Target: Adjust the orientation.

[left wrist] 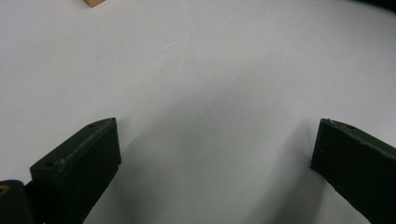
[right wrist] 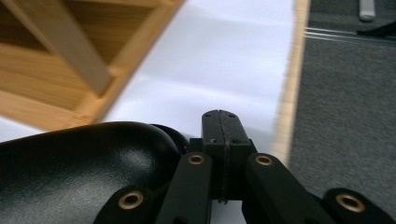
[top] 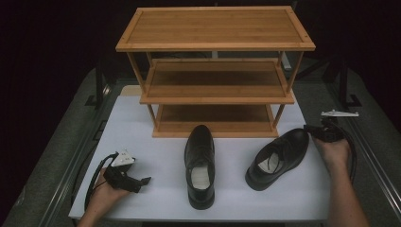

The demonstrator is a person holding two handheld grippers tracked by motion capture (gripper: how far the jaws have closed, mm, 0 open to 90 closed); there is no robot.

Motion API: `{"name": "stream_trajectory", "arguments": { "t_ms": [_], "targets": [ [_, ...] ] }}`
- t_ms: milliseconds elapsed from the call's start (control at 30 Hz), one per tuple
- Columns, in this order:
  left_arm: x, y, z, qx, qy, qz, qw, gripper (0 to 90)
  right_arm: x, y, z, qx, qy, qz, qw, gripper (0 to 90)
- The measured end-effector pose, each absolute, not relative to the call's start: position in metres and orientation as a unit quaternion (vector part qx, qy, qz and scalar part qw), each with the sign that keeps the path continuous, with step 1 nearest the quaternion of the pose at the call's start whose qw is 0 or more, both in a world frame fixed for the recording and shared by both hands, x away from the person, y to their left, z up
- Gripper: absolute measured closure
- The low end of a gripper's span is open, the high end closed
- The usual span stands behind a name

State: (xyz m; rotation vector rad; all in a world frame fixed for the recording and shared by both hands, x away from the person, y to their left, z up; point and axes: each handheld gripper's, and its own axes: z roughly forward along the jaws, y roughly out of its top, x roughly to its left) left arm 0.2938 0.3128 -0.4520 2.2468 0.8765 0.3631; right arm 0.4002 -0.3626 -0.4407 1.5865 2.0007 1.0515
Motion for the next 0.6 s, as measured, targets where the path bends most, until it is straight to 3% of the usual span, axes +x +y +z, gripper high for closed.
{"name": "stream_trajectory", "arguments": {
  "t_ms": [600],
  "targets": [
    [0.294,0.313,-0.452,0.865,0.337,0.141,0.345,0.5,0.375,-0.314,-0.443,0.512,0.746,0.391,0.166,90.0]
  ]
}}
